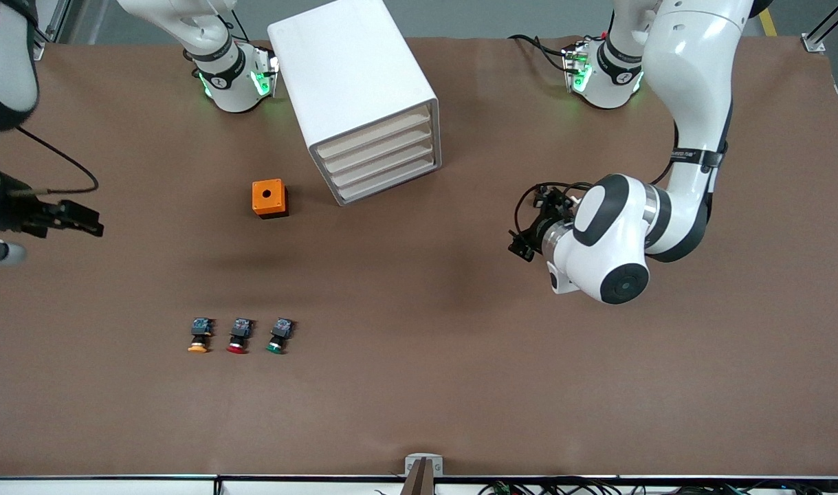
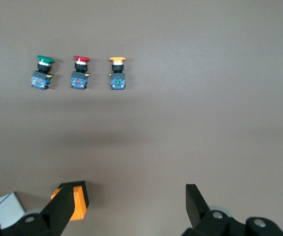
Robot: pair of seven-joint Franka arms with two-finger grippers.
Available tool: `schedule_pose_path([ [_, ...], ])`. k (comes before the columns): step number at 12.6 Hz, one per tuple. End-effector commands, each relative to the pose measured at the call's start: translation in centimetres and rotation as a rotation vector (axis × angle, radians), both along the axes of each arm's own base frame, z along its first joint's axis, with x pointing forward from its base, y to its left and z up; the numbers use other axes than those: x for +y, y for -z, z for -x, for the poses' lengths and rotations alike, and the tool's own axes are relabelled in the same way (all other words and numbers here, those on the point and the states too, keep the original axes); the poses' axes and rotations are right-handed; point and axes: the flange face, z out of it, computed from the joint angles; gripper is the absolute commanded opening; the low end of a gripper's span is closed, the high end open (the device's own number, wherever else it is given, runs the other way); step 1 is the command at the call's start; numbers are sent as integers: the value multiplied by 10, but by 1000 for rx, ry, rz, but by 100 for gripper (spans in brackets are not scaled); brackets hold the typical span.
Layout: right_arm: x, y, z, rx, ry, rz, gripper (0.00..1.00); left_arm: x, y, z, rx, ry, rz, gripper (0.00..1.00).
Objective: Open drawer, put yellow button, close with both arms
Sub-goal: 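Grip the drawer with the left gripper while the right gripper grasps the button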
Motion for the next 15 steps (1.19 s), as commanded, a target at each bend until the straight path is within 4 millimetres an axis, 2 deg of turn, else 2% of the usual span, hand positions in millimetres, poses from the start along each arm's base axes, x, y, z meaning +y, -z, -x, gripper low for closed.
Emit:
schedule_pose_path([
  [1, 8, 46, -29, -11, 5, 23, 100, -19, -5, -1, 143, -211, -26, 100],
  [2, 11, 65, -40, -32, 29, 19, 100, -30, -1, 5, 222, -269, -43, 100],
  [5, 15, 139, -64, -42, 87, -6, 100, -66, 2, 19, 434, -437, -95, 100],
  [7, 19, 184, -76, -64, 111, -27, 100, -96, 12, 35, 541, -478, -158, 100],
  [11, 31, 259, -88, -125, 133, -5, 100, -134, 27, 64, 639, -480, -219, 99],
  [13, 37, 285, -91, -149, 140, 1, 100, -150, 36, 77, 689, -474, -252, 90],
  [15, 38, 311, -89, -133, 139, 4, 100, -163, 40, 93, 748, -441, -283, 74],
])
